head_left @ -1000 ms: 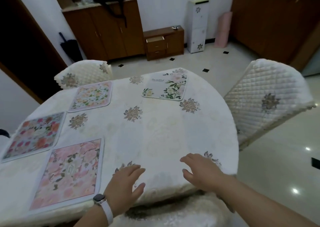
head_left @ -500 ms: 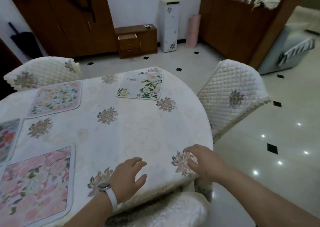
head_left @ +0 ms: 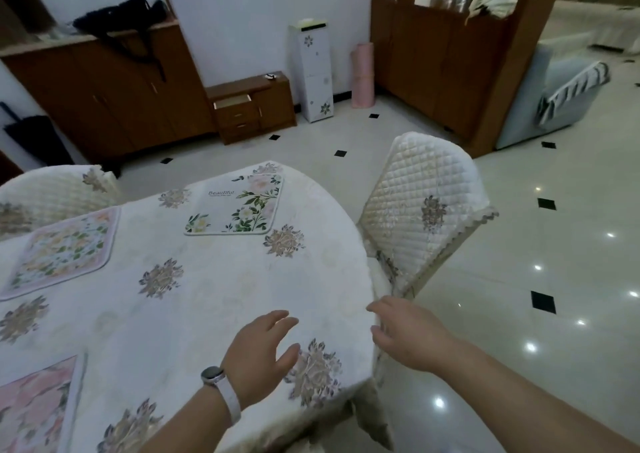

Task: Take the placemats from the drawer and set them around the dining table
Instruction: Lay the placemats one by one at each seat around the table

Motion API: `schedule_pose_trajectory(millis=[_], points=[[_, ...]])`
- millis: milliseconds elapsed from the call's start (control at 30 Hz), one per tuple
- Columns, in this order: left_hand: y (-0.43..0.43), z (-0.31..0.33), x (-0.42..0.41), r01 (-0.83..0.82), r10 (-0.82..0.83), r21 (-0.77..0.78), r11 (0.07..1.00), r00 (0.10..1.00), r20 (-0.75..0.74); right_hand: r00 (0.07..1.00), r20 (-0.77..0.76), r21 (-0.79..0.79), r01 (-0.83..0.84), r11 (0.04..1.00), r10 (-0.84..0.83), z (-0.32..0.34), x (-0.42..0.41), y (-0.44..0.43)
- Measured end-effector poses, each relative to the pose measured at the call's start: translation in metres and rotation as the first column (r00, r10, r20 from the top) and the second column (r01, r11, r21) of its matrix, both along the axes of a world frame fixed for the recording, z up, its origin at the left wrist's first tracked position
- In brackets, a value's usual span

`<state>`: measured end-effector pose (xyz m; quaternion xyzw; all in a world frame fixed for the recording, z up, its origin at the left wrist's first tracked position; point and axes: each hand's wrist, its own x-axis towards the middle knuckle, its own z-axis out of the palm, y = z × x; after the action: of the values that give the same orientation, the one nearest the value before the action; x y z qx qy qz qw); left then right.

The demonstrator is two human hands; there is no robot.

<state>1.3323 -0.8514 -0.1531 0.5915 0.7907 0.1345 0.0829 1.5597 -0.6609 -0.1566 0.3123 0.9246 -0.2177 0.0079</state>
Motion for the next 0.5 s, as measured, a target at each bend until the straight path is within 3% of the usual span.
schedule_pose_trajectory(millis=[267, 500], points=[[0.130, 0.008, 0.092, 0.003, -0.004, -0.040, 0.999, 0.999, -0.036, 0.999, -0.019, -0.027, 0.025, 0.999, -0.026, -0.002, 0.089, 0.133], [0.187, 0.012, 0.137, 0.009, -0.012, -0.048, 0.999, 0.998, -0.059, 0.999, -0.036, -0.035, 0.008, 0.999, -0.010, -0.002, 0.137, 0.194]])
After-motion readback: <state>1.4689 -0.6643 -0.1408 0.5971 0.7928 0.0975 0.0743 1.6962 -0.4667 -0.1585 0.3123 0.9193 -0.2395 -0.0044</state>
